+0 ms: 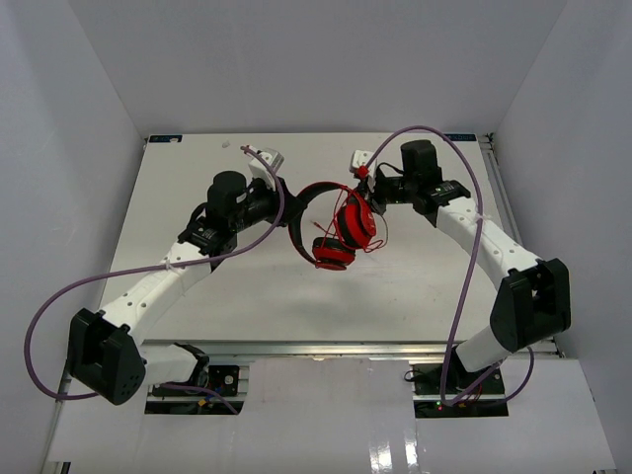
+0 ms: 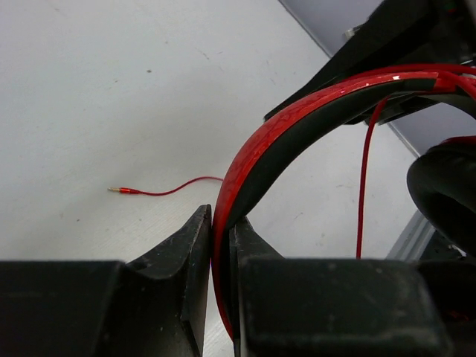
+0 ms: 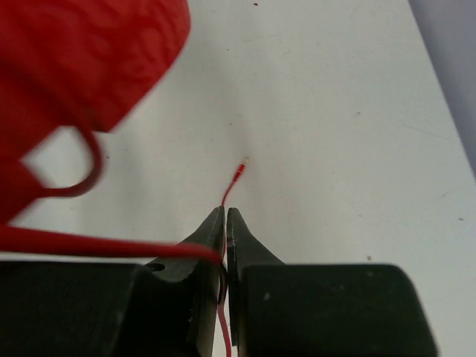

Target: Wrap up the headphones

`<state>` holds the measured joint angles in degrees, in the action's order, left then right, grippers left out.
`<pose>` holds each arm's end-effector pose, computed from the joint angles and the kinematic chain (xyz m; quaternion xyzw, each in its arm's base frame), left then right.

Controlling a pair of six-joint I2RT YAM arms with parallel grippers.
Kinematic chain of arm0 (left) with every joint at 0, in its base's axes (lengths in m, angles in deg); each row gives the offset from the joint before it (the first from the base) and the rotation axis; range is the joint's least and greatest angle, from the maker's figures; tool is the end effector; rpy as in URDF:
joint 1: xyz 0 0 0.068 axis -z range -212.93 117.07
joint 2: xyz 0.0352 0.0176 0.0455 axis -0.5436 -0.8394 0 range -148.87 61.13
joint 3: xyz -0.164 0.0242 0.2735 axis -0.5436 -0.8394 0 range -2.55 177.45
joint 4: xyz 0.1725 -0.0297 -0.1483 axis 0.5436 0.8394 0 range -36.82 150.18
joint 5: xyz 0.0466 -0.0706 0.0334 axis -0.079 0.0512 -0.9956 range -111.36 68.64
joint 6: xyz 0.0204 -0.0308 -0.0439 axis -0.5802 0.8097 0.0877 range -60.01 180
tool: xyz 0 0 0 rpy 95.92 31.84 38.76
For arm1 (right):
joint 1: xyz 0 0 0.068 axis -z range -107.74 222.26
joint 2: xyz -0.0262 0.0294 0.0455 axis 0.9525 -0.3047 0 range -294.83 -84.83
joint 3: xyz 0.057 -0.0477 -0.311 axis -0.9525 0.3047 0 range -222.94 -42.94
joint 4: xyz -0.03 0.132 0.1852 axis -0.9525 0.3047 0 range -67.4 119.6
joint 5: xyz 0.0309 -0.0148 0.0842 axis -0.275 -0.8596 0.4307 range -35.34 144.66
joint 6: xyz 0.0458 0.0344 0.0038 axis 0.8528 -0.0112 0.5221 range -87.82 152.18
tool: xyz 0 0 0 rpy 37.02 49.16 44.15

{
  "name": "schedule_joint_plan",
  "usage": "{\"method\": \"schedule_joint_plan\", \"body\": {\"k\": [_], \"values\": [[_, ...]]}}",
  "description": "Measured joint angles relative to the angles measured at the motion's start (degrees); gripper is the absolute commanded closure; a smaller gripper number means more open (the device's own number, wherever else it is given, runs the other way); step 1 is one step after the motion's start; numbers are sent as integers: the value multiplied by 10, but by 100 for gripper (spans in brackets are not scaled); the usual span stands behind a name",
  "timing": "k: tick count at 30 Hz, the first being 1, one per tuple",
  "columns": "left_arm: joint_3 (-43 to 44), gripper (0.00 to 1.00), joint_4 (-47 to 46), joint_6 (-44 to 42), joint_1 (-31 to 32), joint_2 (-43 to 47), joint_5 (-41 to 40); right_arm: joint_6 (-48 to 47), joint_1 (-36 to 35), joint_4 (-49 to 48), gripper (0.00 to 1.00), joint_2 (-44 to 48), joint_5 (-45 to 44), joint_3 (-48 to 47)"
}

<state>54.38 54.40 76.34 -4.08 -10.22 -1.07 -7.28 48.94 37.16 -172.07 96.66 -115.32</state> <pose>0.2094 -0.1314 0.3849 0.1912 0.7681 -0.3581 0.4953 0.2780 0.1494 0.3782 -0.5742 0.5940 0.2403 0.5097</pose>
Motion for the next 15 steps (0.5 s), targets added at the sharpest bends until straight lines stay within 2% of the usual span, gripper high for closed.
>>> {"method": "schedule_joint_plan", "body": {"k": [8, 15], "values": [[41, 100, -2, 38, 9, 3, 15, 112, 8, -58, 56, -21, 90, 13], [68, 100, -2, 66, 14, 3, -13, 283, 14, -214, 53, -21, 177, 83]]}}
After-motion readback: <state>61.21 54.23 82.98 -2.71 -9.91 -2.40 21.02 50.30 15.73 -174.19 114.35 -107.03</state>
